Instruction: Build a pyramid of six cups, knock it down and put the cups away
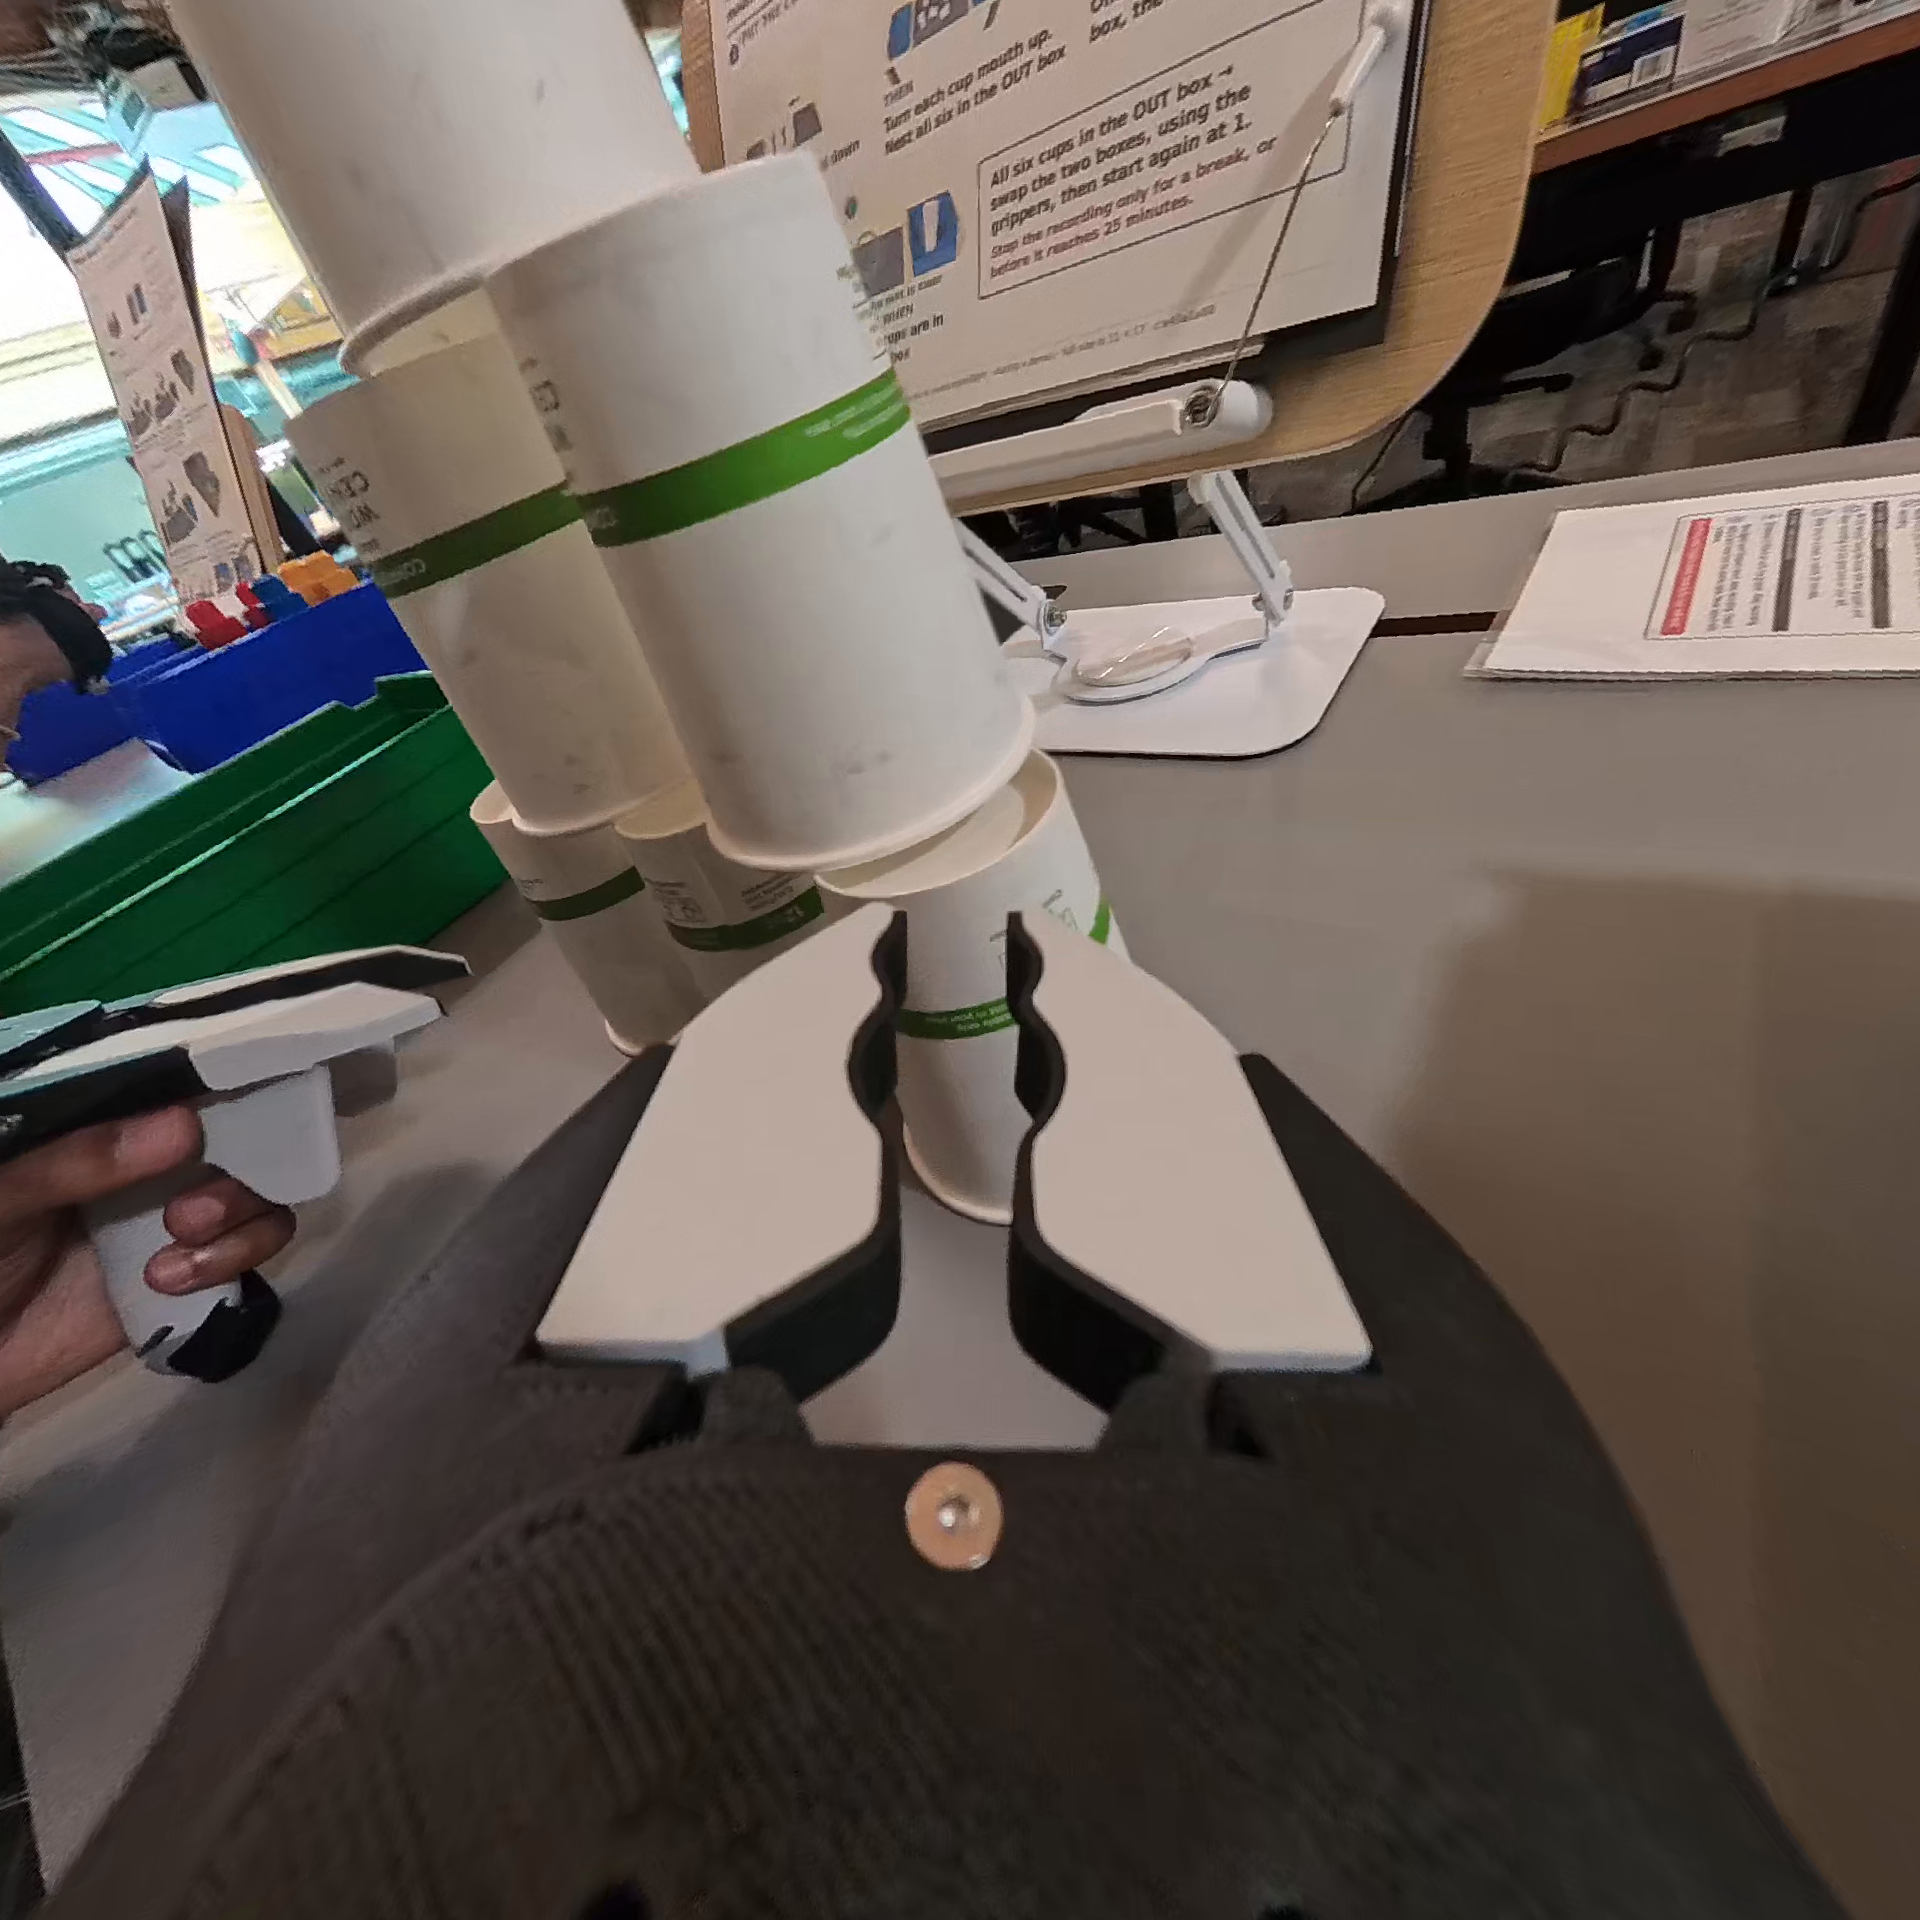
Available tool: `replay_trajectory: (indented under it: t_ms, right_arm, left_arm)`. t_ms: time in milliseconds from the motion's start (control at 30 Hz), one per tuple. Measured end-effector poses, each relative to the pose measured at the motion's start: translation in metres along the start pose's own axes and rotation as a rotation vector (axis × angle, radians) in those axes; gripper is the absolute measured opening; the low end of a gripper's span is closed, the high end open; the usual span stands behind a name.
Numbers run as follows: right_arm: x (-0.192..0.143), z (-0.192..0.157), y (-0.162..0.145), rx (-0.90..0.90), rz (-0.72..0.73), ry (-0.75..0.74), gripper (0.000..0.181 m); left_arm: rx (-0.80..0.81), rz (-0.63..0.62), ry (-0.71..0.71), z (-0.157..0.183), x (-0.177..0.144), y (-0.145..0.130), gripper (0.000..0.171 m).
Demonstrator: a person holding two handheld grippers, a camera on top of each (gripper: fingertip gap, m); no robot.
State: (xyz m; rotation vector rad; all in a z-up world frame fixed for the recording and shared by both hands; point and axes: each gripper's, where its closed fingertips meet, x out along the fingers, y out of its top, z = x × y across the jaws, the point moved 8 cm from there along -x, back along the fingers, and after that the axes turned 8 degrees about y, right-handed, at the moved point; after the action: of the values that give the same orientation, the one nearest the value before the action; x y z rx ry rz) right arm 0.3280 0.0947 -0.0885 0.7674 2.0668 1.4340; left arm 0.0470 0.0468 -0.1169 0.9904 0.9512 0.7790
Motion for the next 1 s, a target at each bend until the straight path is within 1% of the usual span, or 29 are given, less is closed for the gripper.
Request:
replay_trajectory:
  t_ms: [133,233,333,433,567,667,800,867,1000]
  right_arm:
    - [-0.006,0.006,0.004,0.035,0.038,0.002,0.019]
    - [-0.010,0.007,0.005,0.054,0.027,0.002,0.019]
    - [-0.011,0.008,0.004,0.028,-0.007,-0.022,0.017]
    - [-0.008,0.013,0.002,-0.024,-0.035,-0.079,0.015]
    - [0.001,0.019,-0.003,-0.083,-0.065,-0.194,0.010]
    - [0.005,0.021,-0.007,-0.160,-0.098,-0.274,0.000]
    - [0.009,0.028,-0.002,-0.263,-0.091,-0.360,0.000]
    - [0.013,0.038,0.000,-0.251,-0.081,-0.384,0.000]
    - [0.017,0.057,-0.001,-0.167,-0.101,-0.413,0.000]
  left_arm:
    - [-0.018,0.015,0.005,-0.004,-0.003,0.003,0.041]
    - [-0.039,0.020,-0.010,-0.008,-0.005,0.007,0.041]
    - [-0.044,0.025,-0.023,-0.012,-0.008,0.012,0.041]
    - [-0.022,0.041,-0.021,-0.017,-0.012,0.016,0.041]
    - [0.012,0.053,0.016,-0.027,-0.013,0.019,0.040]
    - [-0.013,0.046,0.034,-0.033,-0.012,0.018,0.040]
    - [-0.063,0.050,0.032,-0.037,-0.013,0.019,0.039]
    - [-0.062,0.048,0.037,-0.037,-0.012,0.019,0.039]
    - [-0.045,0.046,0.055,-0.038,-0.012,0.018,0.039]
